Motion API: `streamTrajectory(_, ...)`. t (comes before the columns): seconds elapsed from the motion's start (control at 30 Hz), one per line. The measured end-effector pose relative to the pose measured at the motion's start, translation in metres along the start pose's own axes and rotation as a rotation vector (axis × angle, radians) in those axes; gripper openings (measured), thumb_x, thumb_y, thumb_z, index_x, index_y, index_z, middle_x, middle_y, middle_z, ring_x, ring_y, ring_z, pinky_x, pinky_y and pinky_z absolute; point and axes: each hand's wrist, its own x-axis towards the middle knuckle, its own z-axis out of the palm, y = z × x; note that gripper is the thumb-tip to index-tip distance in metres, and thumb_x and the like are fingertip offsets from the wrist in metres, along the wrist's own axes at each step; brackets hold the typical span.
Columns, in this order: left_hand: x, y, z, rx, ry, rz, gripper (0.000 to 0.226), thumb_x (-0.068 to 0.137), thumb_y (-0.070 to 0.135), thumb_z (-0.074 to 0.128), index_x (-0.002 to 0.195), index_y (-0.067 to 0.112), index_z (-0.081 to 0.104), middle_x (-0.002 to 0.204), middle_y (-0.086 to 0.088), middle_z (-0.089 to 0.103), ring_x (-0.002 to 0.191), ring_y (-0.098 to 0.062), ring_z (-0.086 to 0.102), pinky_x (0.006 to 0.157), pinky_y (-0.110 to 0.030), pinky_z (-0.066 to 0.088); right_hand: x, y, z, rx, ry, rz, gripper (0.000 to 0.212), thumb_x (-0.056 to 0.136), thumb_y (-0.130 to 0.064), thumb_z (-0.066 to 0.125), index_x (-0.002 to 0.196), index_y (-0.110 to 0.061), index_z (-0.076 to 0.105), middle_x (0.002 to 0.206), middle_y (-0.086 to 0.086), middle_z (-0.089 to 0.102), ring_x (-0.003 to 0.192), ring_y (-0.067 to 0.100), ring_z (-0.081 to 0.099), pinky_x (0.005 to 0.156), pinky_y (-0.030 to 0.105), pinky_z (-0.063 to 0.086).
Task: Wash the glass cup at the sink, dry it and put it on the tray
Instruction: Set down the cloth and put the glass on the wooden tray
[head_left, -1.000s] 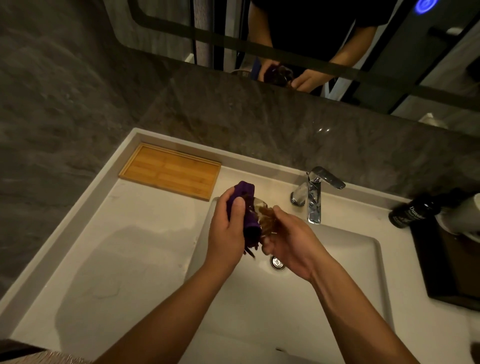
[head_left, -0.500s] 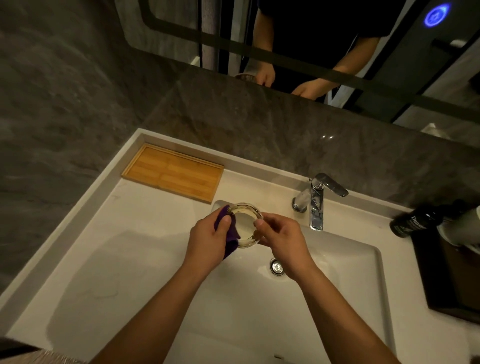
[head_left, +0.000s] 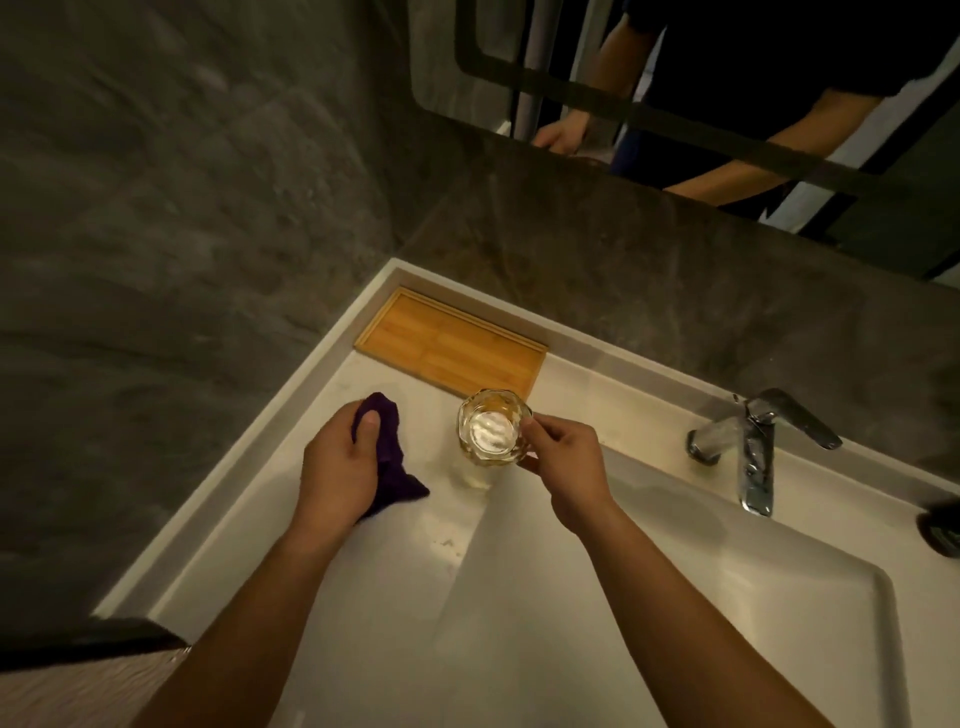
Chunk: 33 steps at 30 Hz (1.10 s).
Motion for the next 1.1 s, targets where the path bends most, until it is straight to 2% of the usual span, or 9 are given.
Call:
streamTrajectory(0.03,0.004,-0.007,-0.003,0.075,0.025,0.079,0.027,0.107,0.031,0.043,0.124,0.022,0.062,0.108,0.013,0.064,0.098,-0.005,0.061,0.086,-0.014,0.045,0.005,-0.001,0.007,0.008,0.01,0.017,0.028,0.101,-0.013,0.064,0.087,0.006,0.078,0.083,0.031,0.067,0.08,0.027,0.062,0.086,0.053,0.064)
streamTrajectory(0.1,0.009,-0.025,-0.001,0.278,0.008,0.203,0.037,0.106,0.029,0.044,0.14,0.017,0.055,0.132,-0.002,0.061,0.122,-0.02,0.057,0.105,-0.032,0.044,0.016,-0.002,0.021,0.042,0.033,0.052,0.03,0.101,-0.011,0.064,0.09,0.015,0.073,0.081,0.02,0.062,0.08,0.029,0.058,0.08,0.051,0.061)
streamTrajectory(0.17,0.006,-0.05,0.007,0.545,-0.134,0.247,0.045,0.105,0.037,0.043,0.146,0.02,0.05,0.153,-0.009,0.049,0.142,-0.028,0.042,0.117,-0.049,0.031,0.025,-0.003,0.035,0.068,0.067,0.107,0.023,0.1,-0.01,0.065,0.085,0.004,0.077,0.084,0.015,0.067,0.083,0.028,0.061,0.084,0.049,0.062)
streamTrajectory(0.23,-0.001,-0.074,0.014,0.702,-0.279,0.216,0.052,0.104,0.05,0.033,0.146,0.027,0.051,0.162,-0.005,0.037,0.152,-0.024,0.025,0.12,-0.05,0.019,0.034,-0.003,0.047,0.076,0.099,0.159,0.017,0.1,-0.012,0.066,0.088,-0.008,0.078,0.09,0.011,0.071,0.088,0.027,0.065,0.087,0.049,0.063)
streamTrajectory(0.33,0.006,-0.089,0.017,0.642,-0.205,0.218,0.058,0.1,0.053,0.026,0.138,0.024,0.058,0.16,-0.007,0.041,0.15,-0.024,0.028,0.117,-0.052,0.023,0.055,-0.001,0.06,0.081,0.184,0.209,0.02,0.097,-0.015,0.069,0.078,-0.014,0.073,0.088,0.013,0.071,0.085,0.028,0.068,0.086,0.047,0.064)
streamTrajectory(0.47,0.033,-0.085,0.023,0.801,-0.1,0.166,0.064,0.099,0.054,0.035,0.153,0.021,0.033,0.166,-0.01,0.026,0.153,-0.031,0.021,0.118,-0.057,0.023,0.081,-0.003,0.072,0.025,0.282,0.241,0.019,0.094,-0.022,0.072,0.076,-0.017,0.073,0.089,0.013,0.075,0.097,0.039,0.074,0.095,0.054,0.062)
streamTrajectory(0.77,0.05,-0.103,0.031,0.887,-0.173,0.194,0.082,0.093,0.069,0.029,0.159,0.02,0.023,0.167,-0.007,0.025,0.155,-0.033,0.015,0.12,-0.064,0.014,0.124,-0.017,0.099,-0.066,0.331,0.228,0.027,0.099,-0.031,0.067,0.113,-0.01,0.079,0.109,0.014,0.078,0.103,0.033,0.072,0.101,0.051,0.059)
streamTrajectory(0.97,0.052,-0.105,0.031,0.899,-0.18,0.215,0.083,0.091,0.071,0.03,0.158,0.022,0.027,0.165,-0.007,0.032,0.154,-0.033,0.019,0.119,-0.064,0.014,0.142,-0.02,0.111,-0.142,0.344,0.181,0.025,0.102,-0.032,0.062,0.105,-0.015,0.08,0.083,-0.003,0.069,0.096,0.029,0.07,0.095,0.044,0.06)
streamTrajectory(1.1,0.053,-0.106,0.032,0.906,-0.178,0.219,0.082,0.091,0.07,0.032,0.157,0.022,0.029,0.164,-0.007,0.034,0.153,-0.034,0.021,0.119,-0.064,0.013,0.152,-0.018,0.116,-0.18,0.354,0.182,0.03,0.103,-0.032,0.06,0.078,-0.022,0.072,0.079,0.0,0.07,0.091,0.029,0.071,0.086,0.041,0.06)
